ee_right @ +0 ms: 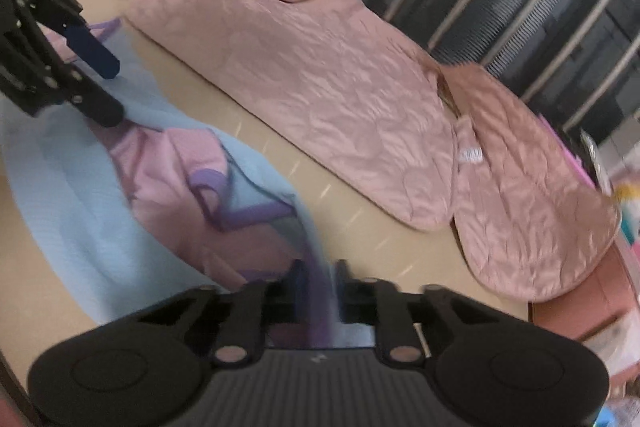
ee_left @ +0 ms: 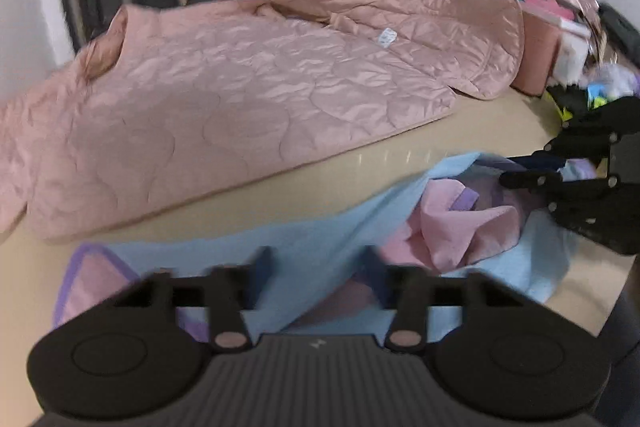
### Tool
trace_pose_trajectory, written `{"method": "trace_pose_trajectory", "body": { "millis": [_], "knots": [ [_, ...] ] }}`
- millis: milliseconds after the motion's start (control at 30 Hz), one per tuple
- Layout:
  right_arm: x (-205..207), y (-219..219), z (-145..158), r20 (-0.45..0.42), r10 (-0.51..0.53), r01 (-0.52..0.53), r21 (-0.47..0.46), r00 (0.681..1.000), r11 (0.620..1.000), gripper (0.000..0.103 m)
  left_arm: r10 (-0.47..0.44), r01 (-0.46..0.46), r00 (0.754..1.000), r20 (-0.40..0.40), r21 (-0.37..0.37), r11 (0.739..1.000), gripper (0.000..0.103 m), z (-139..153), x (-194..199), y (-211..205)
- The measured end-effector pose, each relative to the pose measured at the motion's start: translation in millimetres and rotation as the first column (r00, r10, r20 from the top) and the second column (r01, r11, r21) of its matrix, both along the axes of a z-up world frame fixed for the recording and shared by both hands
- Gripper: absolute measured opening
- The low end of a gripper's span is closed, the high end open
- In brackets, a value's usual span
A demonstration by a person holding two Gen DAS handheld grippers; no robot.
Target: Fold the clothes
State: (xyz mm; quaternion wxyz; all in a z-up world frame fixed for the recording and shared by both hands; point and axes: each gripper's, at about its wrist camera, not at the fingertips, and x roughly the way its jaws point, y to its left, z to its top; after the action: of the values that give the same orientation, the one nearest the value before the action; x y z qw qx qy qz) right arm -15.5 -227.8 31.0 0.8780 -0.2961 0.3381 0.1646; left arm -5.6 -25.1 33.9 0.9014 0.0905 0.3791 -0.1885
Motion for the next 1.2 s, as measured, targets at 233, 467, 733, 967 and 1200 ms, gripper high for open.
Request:
{"method": "trace_pose_trajectory", "body": {
  "millis": [233, 467, 733, 967, 1200],
  "knots": [
    [-10, -5, 4, 0.102, -0.082, 0.078, 0.048, 0.991, 0.996, 0.004, 0.025, -0.016, 0.995, 0.094, -0.09, 0.996, 0.0, 17, -10, 12],
    [-34, -12, 19, 0.21, -0.082, 0.065, 0.084, 0.974, 0.994, 0.004, 0.044, -0.018, 0.988, 0.151, -0.171, 0.985, 0.0, 37, -34, 19],
    [-71, -7, -14, 0.12, 0.09, -0.083, -0.064, 0.989, 0.994, 0.004, 0.031, -0.028, 0.999, 0.031, -0.095, 0.995, 0.001, -8, -64, 21],
    [-77, -7, 10, 0.139, 0.096, -0.107, 0.075, 0.986, 0.991, 0.012, 0.084, -0.082, 0.996, 0.001, -0.179, 0.98, 0.048, -10, -63, 36],
    [-54, 29, 19, 0.117, 0.071, -0.106, 0.329, 0.991, 0.938, 0.012, 0.235, -0.228, 0.972, -0.01, -0.275, 0.934, 0.048, 14, -42, 91]
  ]
}}
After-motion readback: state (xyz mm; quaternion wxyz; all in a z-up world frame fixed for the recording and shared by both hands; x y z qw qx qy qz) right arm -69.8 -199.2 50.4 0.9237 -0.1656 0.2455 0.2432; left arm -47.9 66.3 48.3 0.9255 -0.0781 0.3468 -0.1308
